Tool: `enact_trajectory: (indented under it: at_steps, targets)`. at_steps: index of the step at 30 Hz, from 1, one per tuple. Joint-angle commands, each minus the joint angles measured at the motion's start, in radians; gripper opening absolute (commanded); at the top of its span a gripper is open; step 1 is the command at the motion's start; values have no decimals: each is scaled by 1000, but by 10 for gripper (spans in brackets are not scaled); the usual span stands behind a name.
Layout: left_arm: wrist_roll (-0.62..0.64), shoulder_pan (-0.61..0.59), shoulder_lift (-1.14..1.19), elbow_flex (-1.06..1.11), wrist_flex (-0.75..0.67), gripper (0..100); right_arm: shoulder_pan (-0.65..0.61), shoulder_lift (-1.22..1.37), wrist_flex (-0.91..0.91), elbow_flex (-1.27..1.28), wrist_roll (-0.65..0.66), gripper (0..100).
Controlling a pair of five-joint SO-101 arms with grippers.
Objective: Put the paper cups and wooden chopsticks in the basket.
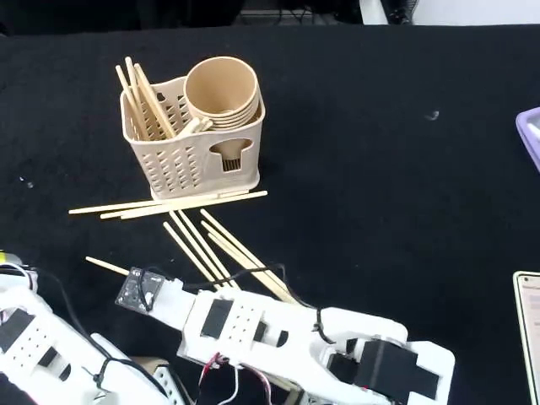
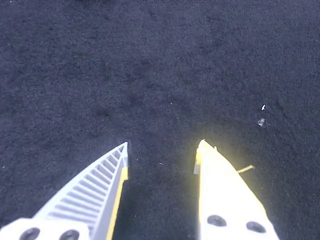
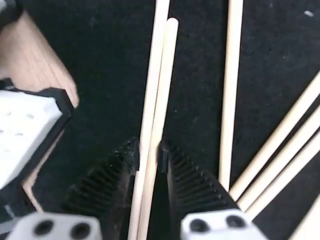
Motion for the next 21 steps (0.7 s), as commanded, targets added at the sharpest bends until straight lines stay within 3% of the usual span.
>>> enact_trajectory:
  at_steps: [1,4,9,21]
  targets:
    - [8,2,-9,-56,-18,220,23,-2,64,-22,5,50]
    - [8,2,-9,-56,-18,220,23,4,95,-22,23,56]
    - [8,2,-9,-56,-18,220,25,7,141,-13,74,146]
    - [8,2,-9,-58,-18,220,31,-2,184,22,77,54]
